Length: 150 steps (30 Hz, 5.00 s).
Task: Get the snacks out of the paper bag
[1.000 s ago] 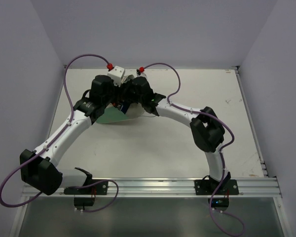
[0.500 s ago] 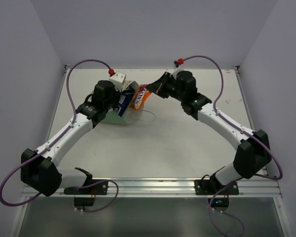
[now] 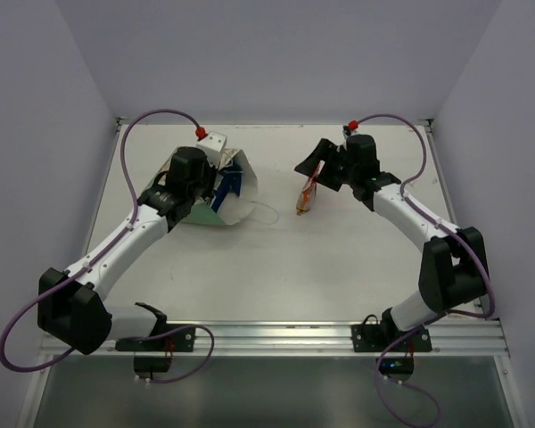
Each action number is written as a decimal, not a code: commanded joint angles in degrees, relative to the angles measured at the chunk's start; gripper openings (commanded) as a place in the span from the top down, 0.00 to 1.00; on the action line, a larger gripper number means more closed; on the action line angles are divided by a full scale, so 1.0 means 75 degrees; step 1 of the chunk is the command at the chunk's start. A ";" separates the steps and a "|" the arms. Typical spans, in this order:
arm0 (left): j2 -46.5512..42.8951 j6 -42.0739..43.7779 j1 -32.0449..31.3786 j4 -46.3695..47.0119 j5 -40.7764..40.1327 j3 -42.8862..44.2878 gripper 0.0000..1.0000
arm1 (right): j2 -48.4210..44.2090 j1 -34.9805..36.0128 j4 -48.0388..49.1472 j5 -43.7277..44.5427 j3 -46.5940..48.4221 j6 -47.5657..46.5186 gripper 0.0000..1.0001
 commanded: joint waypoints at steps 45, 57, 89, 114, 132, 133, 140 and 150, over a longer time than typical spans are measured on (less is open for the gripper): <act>-0.1156 -0.0180 0.0063 -0.0395 0.0064 -0.0336 1.00 | 0.3955 0.3773 0.2662 0.0726 0.3191 0.1070 0.65; -0.1145 -0.0098 0.0144 -0.0254 -0.0405 -0.0770 1.00 | 0.2622 0.3539 0.2826 0.0152 0.2663 0.0566 1.00; -0.0793 -0.0321 0.0731 0.0168 0.0520 -0.0606 1.00 | 0.3111 -0.2166 0.0155 -0.1222 0.4281 -0.0149 0.85; -0.1273 -0.0590 0.0731 -0.0348 0.1095 -0.0278 1.00 | 0.1316 0.2050 0.0833 -0.0599 0.0869 0.0987 0.01; -0.1332 -0.0696 0.0731 -0.0161 0.1153 -0.0711 1.00 | 0.2677 0.2531 0.1431 -0.1431 0.1772 0.0847 0.41; -0.1343 -0.0696 0.0731 -0.0126 0.1141 -0.0769 1.00 | 0.2689 0.2519 0.1350 -0.1419 0.1807 0.0789 0.46; -0.1344 -0.0602 0.0731 -0.0149 0.0978 -0.0852 1.00 | 0.2502 0.2519 0.0904 -0.1196 0.2018 0.0449 0.96; -0.1297 -0.0426 0.0859 -0.0137 0.0415 -0.1004 1.00 | 0.0267 0.1186 -0.0221 -0.1079 0.1423 -0.0313 1.00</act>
